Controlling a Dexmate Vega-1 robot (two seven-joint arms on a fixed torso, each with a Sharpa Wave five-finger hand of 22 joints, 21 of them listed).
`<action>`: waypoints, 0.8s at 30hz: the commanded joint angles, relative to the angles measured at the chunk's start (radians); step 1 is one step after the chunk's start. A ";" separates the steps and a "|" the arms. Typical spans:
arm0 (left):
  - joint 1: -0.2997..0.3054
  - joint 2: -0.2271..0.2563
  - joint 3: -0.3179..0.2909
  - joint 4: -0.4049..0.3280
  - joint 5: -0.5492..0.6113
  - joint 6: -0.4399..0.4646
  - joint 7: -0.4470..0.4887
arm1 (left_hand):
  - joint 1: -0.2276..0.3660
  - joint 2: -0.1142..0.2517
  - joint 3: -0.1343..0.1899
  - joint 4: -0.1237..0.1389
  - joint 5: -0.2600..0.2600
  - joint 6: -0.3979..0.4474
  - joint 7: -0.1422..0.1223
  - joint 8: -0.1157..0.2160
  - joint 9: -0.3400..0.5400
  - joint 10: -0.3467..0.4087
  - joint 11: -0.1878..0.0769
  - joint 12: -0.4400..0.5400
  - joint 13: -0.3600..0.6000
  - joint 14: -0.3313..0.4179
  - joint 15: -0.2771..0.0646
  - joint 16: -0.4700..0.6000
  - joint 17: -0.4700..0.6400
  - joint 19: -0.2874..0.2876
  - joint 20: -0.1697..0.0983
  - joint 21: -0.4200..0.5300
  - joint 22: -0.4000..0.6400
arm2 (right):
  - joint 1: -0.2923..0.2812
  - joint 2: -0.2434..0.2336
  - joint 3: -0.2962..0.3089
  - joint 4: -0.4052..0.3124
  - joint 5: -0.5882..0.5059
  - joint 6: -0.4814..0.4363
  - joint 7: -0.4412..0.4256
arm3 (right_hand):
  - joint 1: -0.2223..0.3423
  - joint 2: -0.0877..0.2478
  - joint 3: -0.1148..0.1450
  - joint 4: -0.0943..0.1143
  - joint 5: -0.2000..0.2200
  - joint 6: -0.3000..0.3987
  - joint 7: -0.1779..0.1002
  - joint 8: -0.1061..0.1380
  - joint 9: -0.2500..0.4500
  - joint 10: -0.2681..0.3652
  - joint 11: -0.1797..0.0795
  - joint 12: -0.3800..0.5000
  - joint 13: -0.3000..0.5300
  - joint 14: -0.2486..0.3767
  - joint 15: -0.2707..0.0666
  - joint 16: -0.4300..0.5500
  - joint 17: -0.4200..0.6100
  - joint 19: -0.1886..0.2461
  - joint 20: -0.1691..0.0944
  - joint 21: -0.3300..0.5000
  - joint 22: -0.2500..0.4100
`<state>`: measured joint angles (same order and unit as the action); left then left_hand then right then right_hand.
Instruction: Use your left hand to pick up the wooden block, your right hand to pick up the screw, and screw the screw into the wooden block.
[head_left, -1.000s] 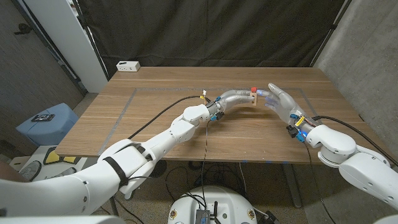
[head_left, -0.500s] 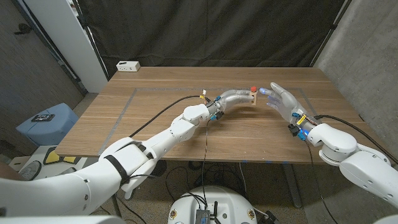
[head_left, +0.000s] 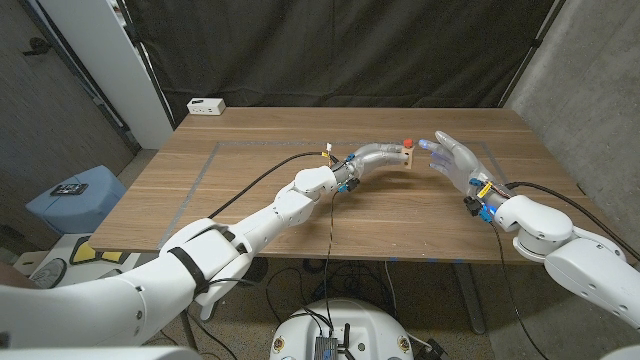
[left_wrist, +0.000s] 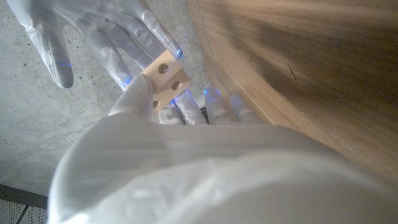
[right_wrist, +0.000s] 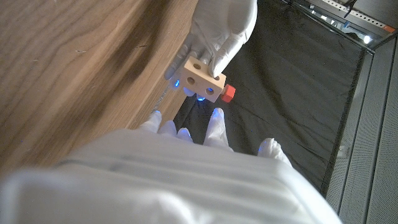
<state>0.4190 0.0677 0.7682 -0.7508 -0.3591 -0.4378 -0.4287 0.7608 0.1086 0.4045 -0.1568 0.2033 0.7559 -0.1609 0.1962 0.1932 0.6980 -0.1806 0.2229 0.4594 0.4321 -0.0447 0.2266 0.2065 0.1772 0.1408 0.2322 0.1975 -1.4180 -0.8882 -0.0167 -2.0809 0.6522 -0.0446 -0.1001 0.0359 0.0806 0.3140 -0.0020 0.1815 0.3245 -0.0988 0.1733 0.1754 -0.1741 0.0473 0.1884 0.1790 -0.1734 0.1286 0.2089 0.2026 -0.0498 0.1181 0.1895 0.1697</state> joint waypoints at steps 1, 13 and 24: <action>-0.005 -0.002 0.006 0.002 0.008 -0.005 -0.003 | 0.003 0.006 0.005 0.002 0.005 0.029 0.018 0.006 0.005 0.001 0.005 0.009 0.003 0.010 -0.019 0.006 0.003 0.007 0.005 0.006 0.001 | 0.026 -0.005 -0.019 0.025 0.006 0.017 0.024 | 0.004 -0.001 0.006 0.001 0.005 -0.024 0.001 -0.009 0.003 -0.072 0.011 -0.003 0.004 -0.130 0.006 -0.005 0.002 -0.001 0.007 0.003 0.002; 0.004 0.009 0.008 -0.027 0.012 0.004 0.006 | 0.003 0.006 0.004 0.002 0.005 0.031 0.019 0.007 0.005 0.000 0.002 0.009 0.003 0.010 -0.021 0.007 0.003 0.007 0.004 0.006 0.001 | 0.064 -0.004 -0.054 0.050 0.005 0.041 0.048 | 0.002 -0.002 0.005 0.003 0.005 -0.054 -0.006 -0.008 0.002 -0.087 0.007 -0.005 0.004 -0.138 0.007 -0.007 0.004 -0.008 0.009 0.000 0.003; 0.012 0.013 0.010 -0.043 0.013 0.011 0.012 | 0.003 0.005 0.004 0.002 0.005 0.030 0.020 0.007 0.005 0.001 0.004 0.009 0.003 0.010 -0.021 0.006 0.003 0.006 0.004 0.006 0.002 | 0.084 -0.004 -0.078 0.064 0.008 0.058 0.055 | -0.001 -0.004 0.003 0.005 0.005 -0.064 -0.010 -0.005 0.002 -0.093 0.007 -0.005 0.004 -0.143 0.006 -0.008 0.005 -0.011 0.010 0.000 0.003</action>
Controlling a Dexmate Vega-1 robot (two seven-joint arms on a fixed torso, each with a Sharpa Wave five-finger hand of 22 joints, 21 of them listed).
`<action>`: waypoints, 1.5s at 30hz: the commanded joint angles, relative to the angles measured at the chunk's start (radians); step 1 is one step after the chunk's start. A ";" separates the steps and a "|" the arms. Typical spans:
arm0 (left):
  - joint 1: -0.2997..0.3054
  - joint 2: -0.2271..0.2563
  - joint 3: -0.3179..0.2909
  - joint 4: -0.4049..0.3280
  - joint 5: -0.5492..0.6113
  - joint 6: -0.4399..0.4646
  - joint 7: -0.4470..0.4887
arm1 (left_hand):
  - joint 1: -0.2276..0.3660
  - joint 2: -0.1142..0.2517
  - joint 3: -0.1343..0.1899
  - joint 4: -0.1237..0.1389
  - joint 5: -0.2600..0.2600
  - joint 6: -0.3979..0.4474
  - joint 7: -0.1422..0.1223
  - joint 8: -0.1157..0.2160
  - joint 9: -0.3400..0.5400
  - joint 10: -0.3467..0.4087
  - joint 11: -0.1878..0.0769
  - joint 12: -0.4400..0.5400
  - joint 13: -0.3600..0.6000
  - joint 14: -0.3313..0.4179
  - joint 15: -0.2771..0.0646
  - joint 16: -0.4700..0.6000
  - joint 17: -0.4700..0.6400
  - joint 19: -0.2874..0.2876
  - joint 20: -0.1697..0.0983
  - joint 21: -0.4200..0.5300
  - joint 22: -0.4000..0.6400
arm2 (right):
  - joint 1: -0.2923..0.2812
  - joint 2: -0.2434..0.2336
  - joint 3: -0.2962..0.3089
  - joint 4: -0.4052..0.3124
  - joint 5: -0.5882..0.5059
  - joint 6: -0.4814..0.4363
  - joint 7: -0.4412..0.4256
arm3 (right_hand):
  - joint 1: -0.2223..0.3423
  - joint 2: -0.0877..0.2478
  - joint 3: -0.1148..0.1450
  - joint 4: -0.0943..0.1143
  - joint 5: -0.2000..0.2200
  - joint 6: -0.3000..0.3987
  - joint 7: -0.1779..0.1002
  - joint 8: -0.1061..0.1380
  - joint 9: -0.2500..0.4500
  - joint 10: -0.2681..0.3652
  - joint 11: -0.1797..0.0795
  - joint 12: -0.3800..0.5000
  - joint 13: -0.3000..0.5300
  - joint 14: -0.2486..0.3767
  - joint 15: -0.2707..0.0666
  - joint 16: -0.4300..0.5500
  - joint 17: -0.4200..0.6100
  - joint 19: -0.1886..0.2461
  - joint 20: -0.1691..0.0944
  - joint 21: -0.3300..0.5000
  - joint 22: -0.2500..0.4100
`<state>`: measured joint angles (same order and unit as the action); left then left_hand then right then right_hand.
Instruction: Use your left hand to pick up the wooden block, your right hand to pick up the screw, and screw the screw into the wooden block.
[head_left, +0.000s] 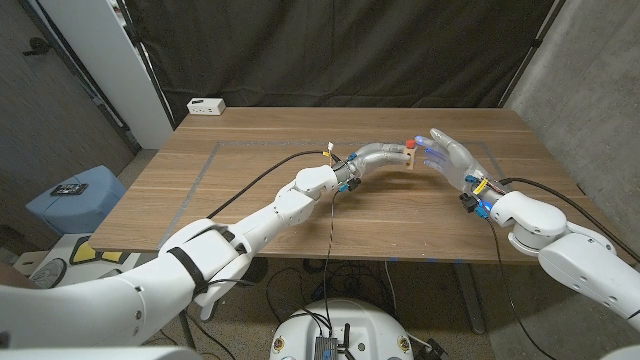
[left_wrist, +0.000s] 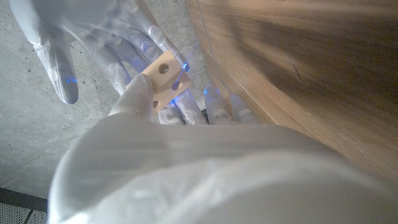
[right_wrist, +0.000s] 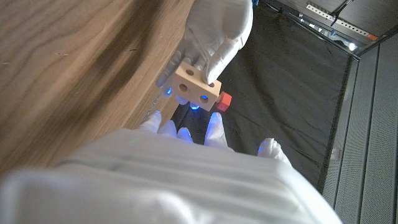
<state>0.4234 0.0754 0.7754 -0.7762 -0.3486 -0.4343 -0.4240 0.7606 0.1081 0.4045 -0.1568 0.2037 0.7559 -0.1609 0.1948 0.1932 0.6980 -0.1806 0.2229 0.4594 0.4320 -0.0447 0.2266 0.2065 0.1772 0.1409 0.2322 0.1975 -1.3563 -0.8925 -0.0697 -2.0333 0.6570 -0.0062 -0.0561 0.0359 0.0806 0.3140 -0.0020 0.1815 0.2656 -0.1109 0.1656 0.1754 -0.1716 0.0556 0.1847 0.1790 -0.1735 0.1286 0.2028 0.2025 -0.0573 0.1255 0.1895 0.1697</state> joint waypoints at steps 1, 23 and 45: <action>0.008 0.006 0.003 -0.019 0.003 0.008 0.007 | 0.003 0.006 0.004 0.002 0.005 0.030 0.020 0.008 0.005 0.002 0.004 0.009 0.003 0.009 -0.020 0.006 0.003 0.007 0.004 0.006 0.002 | 0.024 0.000 -0.027 0.018 0.003 0.021 0.012 | -0.001 -0.004 0.003 0.005 0.005 -0.006 0.001 0.003 0.002 -0.096 -0.002 -0.001 0.004 -0.143 0.007 -0.002 0.005 -0.004 0.003 0.000 0.003; 0.018 0.013 0.007 -0.045 0.005 0.021 0.020 | 0.002 0.006 0.004 0.003 0.005 0.030 0.021 0.008 0.005 0.000 0.005 0.009 0.003 0.010 -0.020 0.006 0.003 0.007 0.005 0.006 0.002 | 0.018 -0.014 -0.032 0.020 0.015 0.039 0.014 | 0.000 -0.003 0.004 0.007 0.005 -0.008 0.001 0.009 0.002 -0.097 -0.002 0.002 0.004 -0.144 0.007 -0.002 0.005 -0.005 0.002 0.000 0.003; 0.021 0.012 0.005 -0.048 0.001 0.027 0.022 | 0.001 0.008 0.006 0.004 0.005 0.030 0.020 0.008 0.005 0.000 0.005 0.009 0.003 0.010 -0.018 0.006 0.003 0.006 0.006 0.006 0.002 | -0.010 -0.018 -0.019 0.004 0.018 0.040 -0.002 | 0.001 -0.003 0.006 0.008 0.006 0.004 0.003 0.017 0.002 -0.094 0.001 0.005 0.004 -0.141 0.006 0.000 0.004 -0.001 0.000 0.003 0.003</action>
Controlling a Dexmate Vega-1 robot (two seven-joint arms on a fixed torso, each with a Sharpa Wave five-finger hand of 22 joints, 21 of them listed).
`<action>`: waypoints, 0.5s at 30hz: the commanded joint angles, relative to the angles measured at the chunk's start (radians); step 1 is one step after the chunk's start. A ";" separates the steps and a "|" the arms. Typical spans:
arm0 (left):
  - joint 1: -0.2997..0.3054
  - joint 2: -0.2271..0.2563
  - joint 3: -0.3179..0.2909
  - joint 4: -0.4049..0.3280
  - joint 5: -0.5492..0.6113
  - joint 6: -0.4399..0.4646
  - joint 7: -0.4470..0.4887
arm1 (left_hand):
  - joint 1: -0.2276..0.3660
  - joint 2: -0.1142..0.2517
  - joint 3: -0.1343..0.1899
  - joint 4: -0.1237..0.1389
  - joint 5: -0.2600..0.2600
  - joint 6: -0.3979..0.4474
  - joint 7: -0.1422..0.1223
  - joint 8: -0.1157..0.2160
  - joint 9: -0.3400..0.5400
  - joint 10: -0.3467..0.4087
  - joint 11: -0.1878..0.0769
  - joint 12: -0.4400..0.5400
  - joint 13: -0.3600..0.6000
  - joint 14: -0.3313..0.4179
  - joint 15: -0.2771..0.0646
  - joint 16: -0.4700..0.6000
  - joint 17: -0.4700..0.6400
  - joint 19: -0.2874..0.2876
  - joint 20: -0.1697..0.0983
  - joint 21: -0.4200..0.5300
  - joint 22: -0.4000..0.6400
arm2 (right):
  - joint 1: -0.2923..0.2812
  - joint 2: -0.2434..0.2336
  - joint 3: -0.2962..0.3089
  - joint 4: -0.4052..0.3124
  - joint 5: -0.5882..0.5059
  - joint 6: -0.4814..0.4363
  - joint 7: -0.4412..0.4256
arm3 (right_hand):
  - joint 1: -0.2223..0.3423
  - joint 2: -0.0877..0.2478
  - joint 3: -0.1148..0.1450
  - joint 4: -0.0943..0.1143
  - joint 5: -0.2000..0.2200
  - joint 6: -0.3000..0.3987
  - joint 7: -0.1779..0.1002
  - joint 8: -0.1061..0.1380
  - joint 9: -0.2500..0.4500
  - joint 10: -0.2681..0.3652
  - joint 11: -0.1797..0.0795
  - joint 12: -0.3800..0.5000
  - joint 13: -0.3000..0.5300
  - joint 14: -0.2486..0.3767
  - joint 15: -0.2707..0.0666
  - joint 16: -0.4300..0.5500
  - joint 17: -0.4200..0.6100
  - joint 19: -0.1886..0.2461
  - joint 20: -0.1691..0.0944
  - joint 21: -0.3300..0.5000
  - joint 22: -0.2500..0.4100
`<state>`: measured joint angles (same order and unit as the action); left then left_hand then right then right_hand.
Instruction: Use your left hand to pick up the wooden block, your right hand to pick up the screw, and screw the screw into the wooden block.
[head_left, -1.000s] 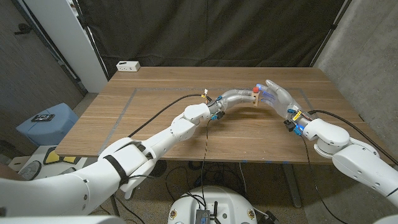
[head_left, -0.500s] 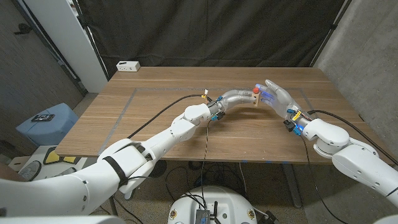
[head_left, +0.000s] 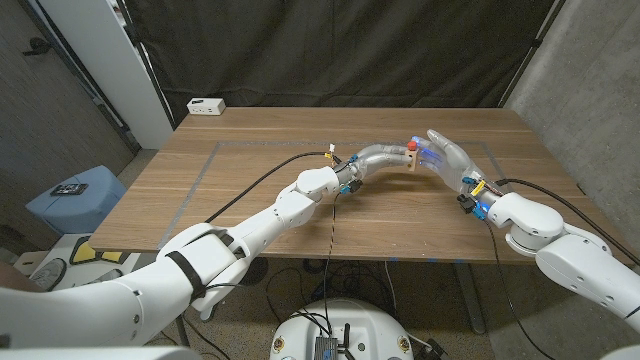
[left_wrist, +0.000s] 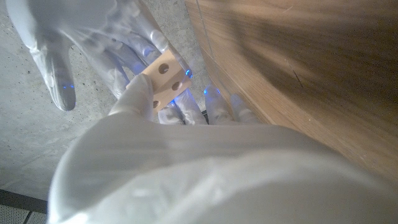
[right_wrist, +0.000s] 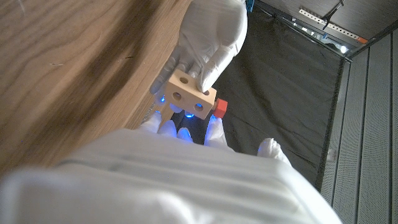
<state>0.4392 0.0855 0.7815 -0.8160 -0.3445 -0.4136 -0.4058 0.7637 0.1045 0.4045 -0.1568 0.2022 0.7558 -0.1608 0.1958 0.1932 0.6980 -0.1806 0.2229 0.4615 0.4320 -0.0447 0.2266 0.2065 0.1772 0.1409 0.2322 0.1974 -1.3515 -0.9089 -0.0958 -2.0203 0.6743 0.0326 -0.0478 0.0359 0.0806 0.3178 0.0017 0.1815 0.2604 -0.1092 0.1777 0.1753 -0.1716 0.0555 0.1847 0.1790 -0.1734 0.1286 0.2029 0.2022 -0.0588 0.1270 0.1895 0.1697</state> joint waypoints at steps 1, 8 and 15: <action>0.006 0.003 -0.001 -0.009 -0.003 0.007 0.005 | -0.002 0.012 0.006 0.004 0.006 0.031 0.020 0.007 0.005 0.001 0.007 0.009 0.001 0.010 -0.019 0.006 0.003 0.007 0.005 0.006 0.002 | -0.016 -0.002 0.008 -0.010 0.000 0.002 -0.011 | 0.001 -0.002 0.002 0.004 0.006 0.010 0.001 0.005 0.002 -0.094 0.000 0.005 0.004 -0.141 0.006 0.000 0.005 0.000 -0.001 0.002 0.003; 0.008 -0.002 -0.004 -0.003 -0.011 0.009 0.002 | -0.004 0.013 0.006 0.005 0.006 0.030 0.022 0.006 0.005 0.000 0.008 0.009 0.001 0.010 -0.017 0.006 0.003 0.005 0.006 0.005 0.002 | -0.031 -0.007 0.019 -0.022 -0.003 -0.005 -0.020 | 0.001 -0.003 0.002 0.004 0.006 0.015 -0.001 0.007 0.002 -0.091 0.000 0.007 0.004 -0.141 0.007 0.000 0.005 -0.002 -0.001 0.002 0.003; 0.007 -0.004 -0.004 0.001 -0.012 0.005 0.000 | -0.006 0.015 0.008 0.007 0.007 0.028 0.024 0.006 0.005 0.000 0.008 0.009 0.001 0.010 -0.016 0.005 0.003 0.007 0.008 0.006 0.002 | -0.048 -0.012 0.033 -0.034 0.003 -0.014 -0.021 | 0.001 -0.004 0.002 0.005 0.006 0.027 -0.004 0.011 0.002 -0.086 -0.005 0.008 0.004 -0.140 0.007 0.001 0.005 -0.001 -0.002 0.002 0.003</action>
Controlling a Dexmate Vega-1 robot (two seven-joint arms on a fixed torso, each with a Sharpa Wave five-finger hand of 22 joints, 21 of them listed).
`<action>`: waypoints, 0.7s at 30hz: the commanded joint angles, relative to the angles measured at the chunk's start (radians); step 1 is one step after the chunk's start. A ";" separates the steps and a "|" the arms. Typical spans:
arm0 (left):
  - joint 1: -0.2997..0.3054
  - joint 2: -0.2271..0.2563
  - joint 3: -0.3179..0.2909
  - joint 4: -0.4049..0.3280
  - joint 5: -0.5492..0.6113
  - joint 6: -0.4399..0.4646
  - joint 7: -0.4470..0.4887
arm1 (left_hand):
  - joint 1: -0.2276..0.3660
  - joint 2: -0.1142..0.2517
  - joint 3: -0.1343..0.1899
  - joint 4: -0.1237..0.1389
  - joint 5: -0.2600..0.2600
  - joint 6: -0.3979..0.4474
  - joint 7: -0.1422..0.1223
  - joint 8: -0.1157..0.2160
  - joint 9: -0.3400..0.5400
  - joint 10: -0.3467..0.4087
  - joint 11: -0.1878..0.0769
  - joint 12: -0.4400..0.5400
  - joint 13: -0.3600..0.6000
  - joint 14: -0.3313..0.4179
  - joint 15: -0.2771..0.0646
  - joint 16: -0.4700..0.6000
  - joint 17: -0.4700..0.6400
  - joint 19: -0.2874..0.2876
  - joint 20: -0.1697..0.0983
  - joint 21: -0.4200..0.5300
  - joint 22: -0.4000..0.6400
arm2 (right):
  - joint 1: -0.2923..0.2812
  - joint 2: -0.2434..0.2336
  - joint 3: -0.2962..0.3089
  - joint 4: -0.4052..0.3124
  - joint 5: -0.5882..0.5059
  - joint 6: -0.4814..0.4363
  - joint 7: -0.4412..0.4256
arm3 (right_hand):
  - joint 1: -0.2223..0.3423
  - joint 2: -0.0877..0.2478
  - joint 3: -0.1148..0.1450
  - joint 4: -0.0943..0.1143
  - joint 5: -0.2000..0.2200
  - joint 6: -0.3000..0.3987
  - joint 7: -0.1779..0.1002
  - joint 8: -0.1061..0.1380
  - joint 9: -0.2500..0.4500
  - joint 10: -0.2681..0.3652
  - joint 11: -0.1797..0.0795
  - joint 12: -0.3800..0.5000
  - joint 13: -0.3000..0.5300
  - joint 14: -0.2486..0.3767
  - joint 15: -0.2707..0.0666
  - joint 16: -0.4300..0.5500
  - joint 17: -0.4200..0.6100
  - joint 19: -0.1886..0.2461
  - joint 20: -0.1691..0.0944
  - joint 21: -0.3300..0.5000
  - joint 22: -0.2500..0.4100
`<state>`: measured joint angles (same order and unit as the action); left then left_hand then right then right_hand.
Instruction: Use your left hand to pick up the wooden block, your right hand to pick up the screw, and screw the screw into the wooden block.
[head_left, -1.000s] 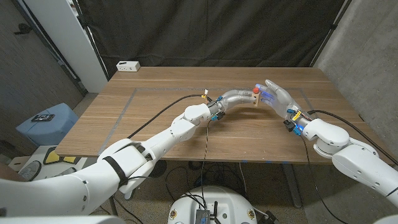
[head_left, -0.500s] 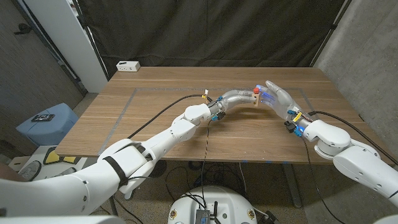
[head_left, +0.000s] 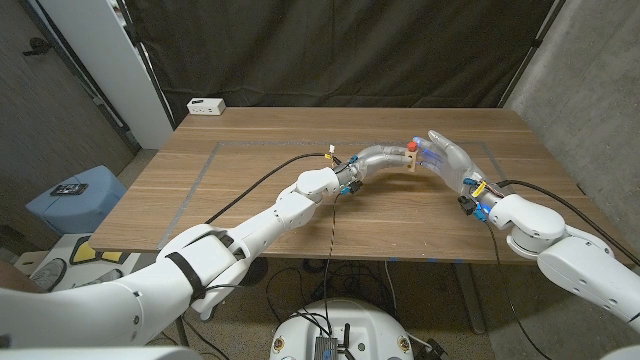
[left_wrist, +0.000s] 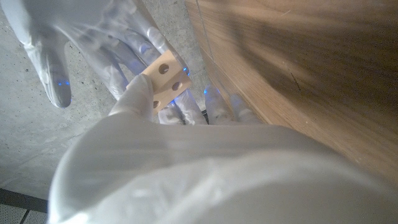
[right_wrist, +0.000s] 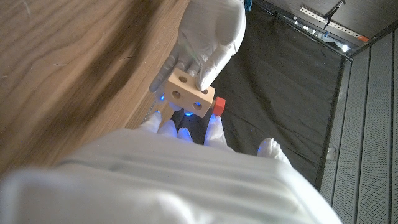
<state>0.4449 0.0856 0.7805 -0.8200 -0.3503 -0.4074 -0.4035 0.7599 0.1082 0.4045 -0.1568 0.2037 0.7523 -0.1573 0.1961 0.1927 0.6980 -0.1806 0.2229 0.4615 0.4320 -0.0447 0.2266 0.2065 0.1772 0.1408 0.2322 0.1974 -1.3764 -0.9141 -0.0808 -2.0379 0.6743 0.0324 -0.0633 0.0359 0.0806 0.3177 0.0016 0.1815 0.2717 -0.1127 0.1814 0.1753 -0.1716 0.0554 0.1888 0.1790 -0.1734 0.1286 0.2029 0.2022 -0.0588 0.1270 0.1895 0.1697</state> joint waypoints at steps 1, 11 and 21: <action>0.002 -0.004 -0.003 0.005 -0.006 -0.001 -0.001 | -0.003 0.012 0.008 0.007 0.005 0.031 0.020 0.005 0.006 0.000 0.008 0.009 0.001 0.010 -0.016 0.005 0.003 0.007 0.008 0.006 0.002 | -0.025 -0.007 0.019 -0.017 0.002 -0.013 -0.006 | 0.001 -0.004 0.002 0.005 0.006 0.017 0.000 0.007 0.002 -0.086 -0.005 0.004 0.004 -0.139 0.006 0.001 0.005 -0.001 -0.002 0.002 0.003; 0.004 0.000 -0.002 -0.007 -0.004 0.004 0.001 | -0.004 0.011 0.010 0.007 0.005 0.034 0.019 0.007 0.006 -0.001 0.011 0.009 0.001 0.012 -0.016 0.005 0.002 0.008 0.007 0.006 0.002 | -0.046 -0.006 0.032 -0.028 0.005 -0.018 -0.006 | 0.002 -0.003 0.003 0.005 0.006 0.027 -0.002 0.010 0.002 -0.082 -0.006 0.005 0.004 -0.138 0.006 0.002 0.004 0.000 -0.001 0.003 0.003; 0.010 0.006 -0.001 -0.024 -0.004 0.012 0.005 | -0.005 0.011 0.012 0.006 0.006 0.034 0.019 0.007 0.006 0.000 0.010 0.009 0.001 0.011 -0.017 0.004 0.002 0.009 0.007 0.006 0.002 | -0.063 -0.005 0.044 -0.038 0.005 -0.024 -0.006 | 0.002 -0.003 0.004 0.006 0.006 0.045 -0.006 0.015 0.002 -0.078 -0.008 0.006 0.004 -0.137 0.005 0.002 0.004 0.000 -0.001 0.003 0.003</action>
<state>0.4493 0.0862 0.7787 -0.8283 -0.3548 -0.4018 -0.4032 0.7598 0.1082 0.4045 -0.1568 0.2035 0.7525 -0.1575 0.1957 0.1934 0.6962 -0.1788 0.2229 0.4614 0.4320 -0.0447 0.2266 0.2065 0.1827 0.1463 0.2322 0.1974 -1.4211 -0.9191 -0.0494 -2.0648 0.6778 0.0164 -0.0689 0.0359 0.0806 0.3203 0.0042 0.1815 0.3026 -0.1211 0.1889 0.1748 -0.1716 0.0554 0.1888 0.1790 -0.1734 0.1286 0.2029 0.2022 -0.0588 0.1269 0.1895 0.1697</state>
